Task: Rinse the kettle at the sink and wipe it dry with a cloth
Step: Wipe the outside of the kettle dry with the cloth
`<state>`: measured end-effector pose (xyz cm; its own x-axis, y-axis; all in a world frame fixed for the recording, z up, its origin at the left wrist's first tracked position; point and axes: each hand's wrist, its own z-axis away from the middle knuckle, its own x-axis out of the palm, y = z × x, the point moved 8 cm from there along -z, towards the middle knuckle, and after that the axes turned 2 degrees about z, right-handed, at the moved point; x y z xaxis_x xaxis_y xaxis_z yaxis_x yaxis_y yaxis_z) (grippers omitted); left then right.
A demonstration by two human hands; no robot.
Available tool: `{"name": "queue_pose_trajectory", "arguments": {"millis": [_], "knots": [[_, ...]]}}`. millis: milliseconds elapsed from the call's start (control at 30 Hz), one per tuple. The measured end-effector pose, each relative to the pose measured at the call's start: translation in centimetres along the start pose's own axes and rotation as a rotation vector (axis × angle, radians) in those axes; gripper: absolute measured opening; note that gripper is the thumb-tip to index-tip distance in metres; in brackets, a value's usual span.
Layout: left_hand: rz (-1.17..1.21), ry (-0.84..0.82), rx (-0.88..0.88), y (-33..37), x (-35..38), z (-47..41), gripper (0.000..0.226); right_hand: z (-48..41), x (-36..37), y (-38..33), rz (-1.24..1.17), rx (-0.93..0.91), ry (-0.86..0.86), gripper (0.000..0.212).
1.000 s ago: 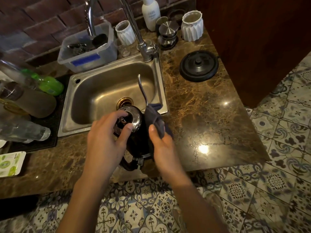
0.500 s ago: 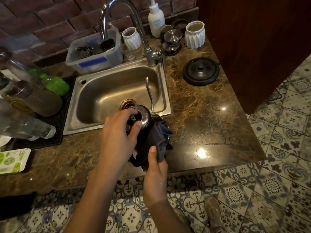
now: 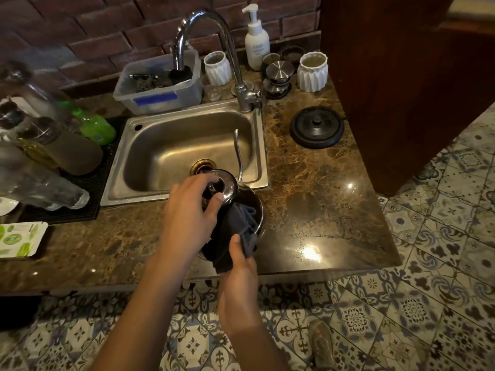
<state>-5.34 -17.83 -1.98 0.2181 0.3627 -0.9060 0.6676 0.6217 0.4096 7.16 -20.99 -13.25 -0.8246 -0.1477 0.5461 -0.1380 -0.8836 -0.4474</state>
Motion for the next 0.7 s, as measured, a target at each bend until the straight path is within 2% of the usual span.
{"name": "queue_pose_trajectory", "arguments": {"millis": [100, 133, 233, 267, 467, 633, 700], "knots": [[0.028, 0.001, -0.022, -0.2, -0.1, -0.1, 0.037, 0.1, -0.5, -1.1, -0.116, 0.043, -0.042, 0.1], [0.04, -0.002, -0.032, -0.2, 0.0, -0.1, 0.039, 0.2, -0.7, -1.8, -0.145, 0.049, -0.064, 0.098], [0.079, 0.011, -0.089, -0.1, 0.0, 0.1, 0.046, -0.2, -2.3, -3.8, -0.185, 0.06, -0.08, 0.049], [0.088, 0.024, -0.122, -0.1, -0.1, 0.1, 0.05, -0.3, -3.0, -4.5, -0.184, 0.062, -0.073, 0.043], [0.044, -0.004, -0.313, -0.6, 0.2, -0.4, 0.083, -1.1, -5.9, -8.5, -0.158, -0.003, -0.069, 0.046], [0.181, 0.013, -0.452, -2.5, -0.2, 2.0, 0.071, -1.0, -5.4, -12.3, -0.158, -0.002, -0.101, 0.041], [0.204, -0.03, -0.524, -3.3, -0.2, 3.3, 0.071, -0.9, -4.8, -13.3, -0.15, -0.006, -0.107, 0.042]]}}
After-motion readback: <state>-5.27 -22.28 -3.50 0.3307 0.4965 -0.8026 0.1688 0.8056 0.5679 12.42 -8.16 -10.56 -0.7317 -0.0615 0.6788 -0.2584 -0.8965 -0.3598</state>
